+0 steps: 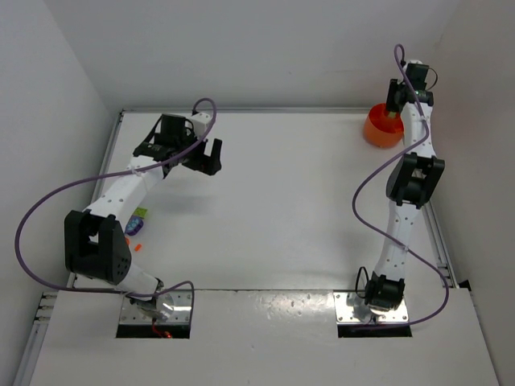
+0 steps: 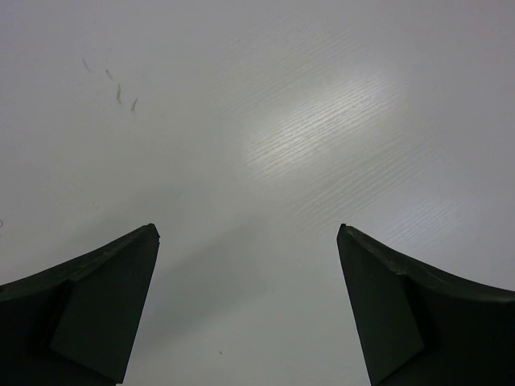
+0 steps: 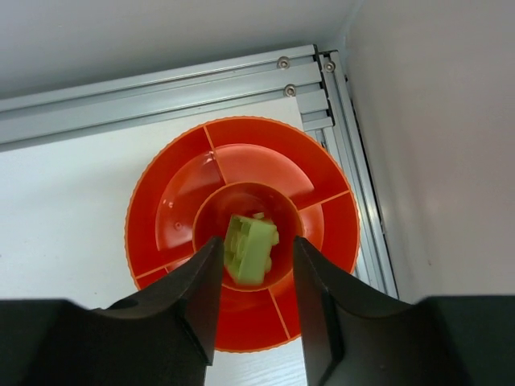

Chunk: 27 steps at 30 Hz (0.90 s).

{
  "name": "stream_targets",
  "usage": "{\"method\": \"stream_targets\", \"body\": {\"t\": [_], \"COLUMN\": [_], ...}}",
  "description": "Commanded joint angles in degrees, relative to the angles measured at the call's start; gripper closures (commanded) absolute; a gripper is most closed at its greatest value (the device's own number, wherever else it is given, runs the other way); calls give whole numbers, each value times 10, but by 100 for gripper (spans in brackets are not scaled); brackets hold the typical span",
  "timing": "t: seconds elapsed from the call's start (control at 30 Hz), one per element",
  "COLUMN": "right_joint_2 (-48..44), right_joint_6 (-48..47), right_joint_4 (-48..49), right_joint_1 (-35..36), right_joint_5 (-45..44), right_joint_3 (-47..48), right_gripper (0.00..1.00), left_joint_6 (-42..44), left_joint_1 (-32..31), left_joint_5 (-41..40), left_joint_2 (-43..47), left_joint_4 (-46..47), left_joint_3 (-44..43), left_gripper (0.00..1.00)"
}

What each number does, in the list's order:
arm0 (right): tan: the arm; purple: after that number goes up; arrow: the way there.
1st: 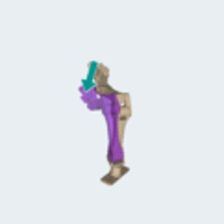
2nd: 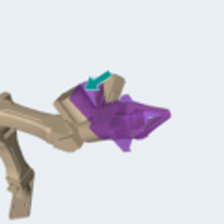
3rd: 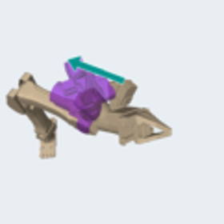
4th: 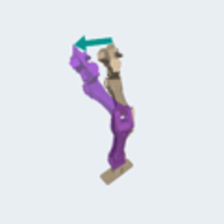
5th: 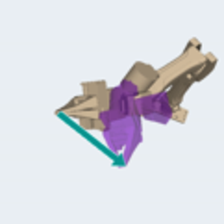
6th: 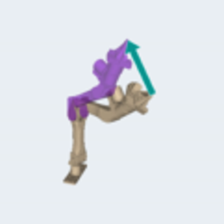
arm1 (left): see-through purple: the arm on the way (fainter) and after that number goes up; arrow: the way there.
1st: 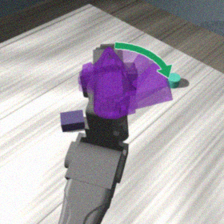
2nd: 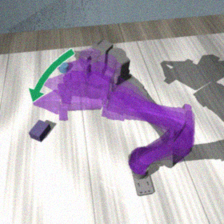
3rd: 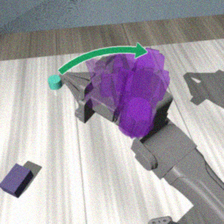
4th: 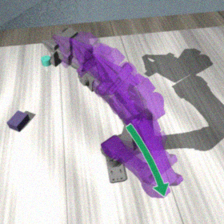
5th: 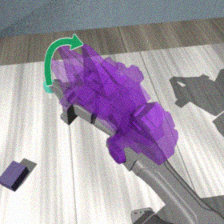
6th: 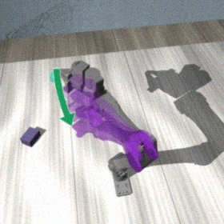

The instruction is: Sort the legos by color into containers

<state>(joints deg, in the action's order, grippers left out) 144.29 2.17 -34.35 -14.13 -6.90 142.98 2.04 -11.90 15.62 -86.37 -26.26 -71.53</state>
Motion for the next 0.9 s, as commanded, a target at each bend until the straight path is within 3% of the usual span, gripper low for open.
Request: {"method": "stream_targets", "body": {"t": [0.0, 0.2, 0.4, 0.5, 0.67, 0.83, 0.87], "right_joint_2": [-7, -25, -129, -229, -335, -414, -440], "right_joint_6": [8, 13, -20, -39, -60, -60, -54], "right_joint_4": [19, 14, -27, -9, -40, -46, -39], "right_joint_1": [-1, -1, 23, 46, 82, 106, 114], "right_joint_5": [6, 17, 116, 163, 216, 259, 267], "right_joint_3": [26, 26, -51, -174, -294, -433, -482], "right_gripper": [56, 55, 54, 49, 43, 40, 40], "left_joint_6": [-19, -25, -22, 9, 86, 142, 142], "left_joint_1": [12, 22, 61, 88, 136, 181, 188], "left_joint_5": [-1, -7, -12, -7, -17, -97, -120], "left_joint_2": [1, 20, 73, 85, 104, 116, 116], "left_joint_4": [9, 9, 17, -11, -101, -138, -138], "left_joint_3": [-24, -24, -5, -5, 1, 46, 54], "left_gripper": [1, 1, 1, 1, 1, 15, 24]}}
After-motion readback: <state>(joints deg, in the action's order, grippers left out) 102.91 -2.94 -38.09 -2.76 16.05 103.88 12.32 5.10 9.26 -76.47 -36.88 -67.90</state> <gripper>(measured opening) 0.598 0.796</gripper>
